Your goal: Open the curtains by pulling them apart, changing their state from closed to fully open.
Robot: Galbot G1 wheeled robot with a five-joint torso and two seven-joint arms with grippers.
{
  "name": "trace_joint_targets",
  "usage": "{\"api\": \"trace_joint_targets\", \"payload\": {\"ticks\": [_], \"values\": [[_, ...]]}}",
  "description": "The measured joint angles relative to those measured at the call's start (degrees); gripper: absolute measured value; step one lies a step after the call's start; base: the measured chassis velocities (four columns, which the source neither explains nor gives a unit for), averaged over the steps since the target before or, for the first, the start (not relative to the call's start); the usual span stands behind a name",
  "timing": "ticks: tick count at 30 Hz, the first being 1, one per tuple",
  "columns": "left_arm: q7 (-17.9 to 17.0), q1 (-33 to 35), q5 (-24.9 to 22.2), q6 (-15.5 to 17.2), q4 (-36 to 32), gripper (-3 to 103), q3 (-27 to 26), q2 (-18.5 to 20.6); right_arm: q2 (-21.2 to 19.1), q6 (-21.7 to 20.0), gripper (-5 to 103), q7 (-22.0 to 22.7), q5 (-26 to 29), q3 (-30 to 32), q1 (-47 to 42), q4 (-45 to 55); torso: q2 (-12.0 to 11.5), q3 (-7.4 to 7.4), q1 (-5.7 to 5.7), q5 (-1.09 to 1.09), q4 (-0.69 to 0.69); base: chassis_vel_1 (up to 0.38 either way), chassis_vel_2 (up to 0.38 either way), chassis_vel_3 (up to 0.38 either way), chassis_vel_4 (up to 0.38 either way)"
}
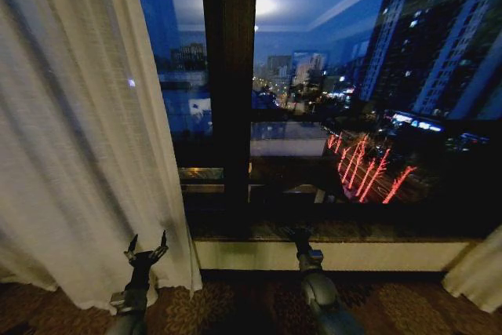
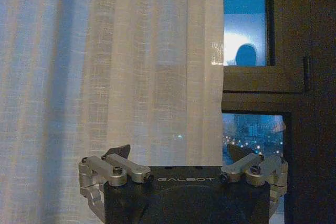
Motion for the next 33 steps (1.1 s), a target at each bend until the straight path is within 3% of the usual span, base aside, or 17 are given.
{"api": "trace_joint_targets", "payload": {"ticks": [7, 9, 10, 12, 13, 15, 18, 19, 21, 23, 26, 28, 33], "values": [[-0.9, -1.1, -0.8, 3.7, -1.5, 100, 0.7, 0.8, 0.0, 0.0, 100, 0.0, 0.0, 0.0, 0.0, 0.0, 0.0, 0.0, 0.0, -0.02, 0.0, 0.0, 0.0, 0.0, 0.0], [-2.0, -2.6, -1.8, 8.1, -3.6, 100, 1.6, 1.7, 0.0, 0.0, 100, 0.0, 0.0, 0.0, 0.0, 0.0, 0.0, 0.0, 0.0, 0.0, -0.01, 0.0, 0.0, 0.0, 0.0], [-2.0, -2.6, -1.8, 8.1, -3.6, 100, 1.6, 1.7, 0.0, 0.0, 100, 0.0, 0.0, 0.0, 0.0, 0.0, 0.0, 0.0, 0.0, 0.0, -0.01, 0.0, 0.0, 0.0, 0.0], [-2.9, -3.7, -2.7, 11.6, -5.2, 100, 2.3, 2.5, 0.0, 0.0, 100, 0.0, 0.0, 0.0, 0.0, 0.0, 0.0, 0.0, 0.0, 0.0, -0.02, 0.0, 0.0, 0.0, 0.0], [-3.7, -4.6, -3.3, 14.5, -6.5, 100, 2.9, 3.1, 0.0, 0.0, 100, 0.0, 0.0, 0.0, 0.0, 0.0, 0.0, 0.0, 0.0, 0.01, -0.01, 0.0, 0.0, 0.0, 0.0], [-4.0, -4.9, -3.6, 15.5, -7.0, 100, 3.1, 3.3, 0.0, 0.0, 100, 0.0, 0.0, 0.0, 0.0, 0.0, 0.0, 0.0, 0.0, 0.0, -0.01, 0.0, 0.0, 0.0, 0.0], [-5.5, -6.8, -4.9, 21.3, -9.6, 100, 4.3, 4.6, 0.0, 0.0, 100, 0.0, 0.0, 0.0, 0.0, 0.0, 0.0, 0.0, 0.0, 0.0, -0.01, 0.0, 0.0, 0.0, 0.0], [-5.5, -6.8, -4.9, 21.3, -9.6, 100, 4.3, 4.6, 0.0, 0.0, 100, 0.0, 0.0, 0.0, 0.0, 0.0, 0.0, 0.0, 0.0, 0.0, -0.01, 0.0, 0.0, 0.0, 0.0], [-6.3, -7.9, -5.7, 24.7, -11.2, 100, 4.9, 5.3, 0.0, 0.0, 100, 0.0, 0.0, 0.0, 0.0, 0.0, 0.0, 0.0, 0.0, 0.01, -0.01, 0.0, 0.0, 0.0, 0.0], [-7.5, -9.3, -6.8, 29.2, -13.2, 100, 5.9, 6.3, 0.0, 0.0, 100, 0.0, 0.0, 0.0, 0.0, 0.0, 0.0, 0.0, 0.0, 0.0, -0.01, 0.0, 0.0, 0.0, 0.0], [-8.1, -10.1, -7.3, 31.7, -14.3, 100, 6.3, 6.9, 0.0, 0.0, 100, 0.0, 0.0, 0.0, 0.0, 0.0, 0.0, 0.0, 0.0, 0.01, -0.01, 0.0, 0.0, 0.0, 0.0], [-9.3, -11.5, -8.4, 36.2, -16.4, 100, 7.2, 7.9, 0.0, 0.0, 100, 0.0, 0.0, 0.0, 0.0, 0.0, 0.0, 0.0, 0.0, 0.01, -0.01, 0.0, 0.0, 0.0, 0.0], [-10.0, -12.4, -9.0, 38.9, -17.6, 100, 7.8, 8.5, 0.0, 0.0, 100, 0.0, 0.0, 0.0, 0.0, 0.0, 0.0, 0.0, 0.0, 0.0, -0.01, 0.0, 0.0, 0.0, 0.0]]}}
